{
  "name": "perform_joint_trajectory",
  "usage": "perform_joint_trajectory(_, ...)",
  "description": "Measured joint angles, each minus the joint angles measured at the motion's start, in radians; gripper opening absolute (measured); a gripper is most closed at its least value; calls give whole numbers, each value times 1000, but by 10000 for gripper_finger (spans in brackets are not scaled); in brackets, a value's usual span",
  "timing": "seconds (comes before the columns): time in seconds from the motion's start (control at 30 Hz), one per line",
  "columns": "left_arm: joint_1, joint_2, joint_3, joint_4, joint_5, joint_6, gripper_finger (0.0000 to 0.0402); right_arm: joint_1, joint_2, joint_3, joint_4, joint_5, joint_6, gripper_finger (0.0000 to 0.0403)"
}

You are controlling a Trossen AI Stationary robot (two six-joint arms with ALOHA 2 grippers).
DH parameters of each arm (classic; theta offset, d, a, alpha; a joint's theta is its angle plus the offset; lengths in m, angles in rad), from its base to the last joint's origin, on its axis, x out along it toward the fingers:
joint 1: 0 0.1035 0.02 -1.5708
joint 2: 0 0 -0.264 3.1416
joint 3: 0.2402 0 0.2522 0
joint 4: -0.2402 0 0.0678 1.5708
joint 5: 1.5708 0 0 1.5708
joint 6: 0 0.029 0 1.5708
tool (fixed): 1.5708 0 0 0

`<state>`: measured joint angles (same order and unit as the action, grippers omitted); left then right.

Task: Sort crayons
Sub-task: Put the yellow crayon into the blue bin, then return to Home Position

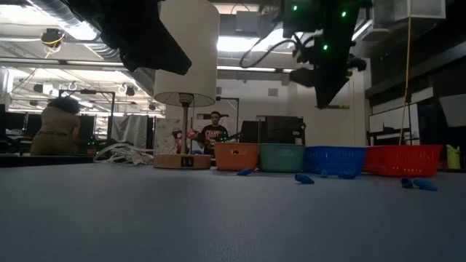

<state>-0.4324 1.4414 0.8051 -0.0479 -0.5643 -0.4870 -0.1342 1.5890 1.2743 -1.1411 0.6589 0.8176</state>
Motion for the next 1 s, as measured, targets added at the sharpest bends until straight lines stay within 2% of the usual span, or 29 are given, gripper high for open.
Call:
perform_joint_trajectory(0.1, 0, 0, 0, 0, 0, 0, 94, -36, 0, -36, 98, -5, -61, 18)
perform_joint_trajectory(0.27, 0, 0, 0, 0, 0, 0, 94, -89, 0, -77, 179, -6, -66, 19)
perform_joint_trajectory(0.7, 0, 0, 0, 0, 0, 0, 94, -117, 0, -87, 182, -30, -67, 22)
perform_joint_trajectory(0.8, 0, 0, 0, 0, 0, 0, 94, -117, 0, -87, 182, -25, -67, 37)
perform_joint_trajectory(1.0, 0, 0, 0, 0, 0, 0, 94, -117, 0, -87, 182, -24, -67, 95)
